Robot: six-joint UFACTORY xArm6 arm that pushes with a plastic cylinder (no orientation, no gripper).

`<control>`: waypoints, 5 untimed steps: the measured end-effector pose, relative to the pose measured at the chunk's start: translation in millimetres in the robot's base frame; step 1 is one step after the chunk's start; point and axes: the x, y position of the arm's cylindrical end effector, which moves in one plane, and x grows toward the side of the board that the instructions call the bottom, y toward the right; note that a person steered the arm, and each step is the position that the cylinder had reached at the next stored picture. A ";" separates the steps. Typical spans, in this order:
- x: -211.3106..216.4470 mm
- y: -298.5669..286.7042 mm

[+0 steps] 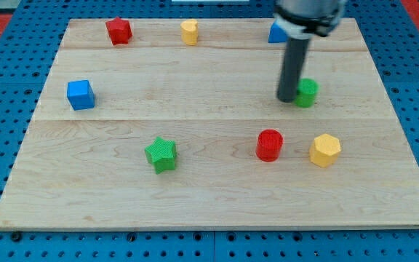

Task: Move the green circle above the yellow hexagon

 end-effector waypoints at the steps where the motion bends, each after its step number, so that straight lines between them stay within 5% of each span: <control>1: 4.3 -20.3; 5: 16.4 -21.1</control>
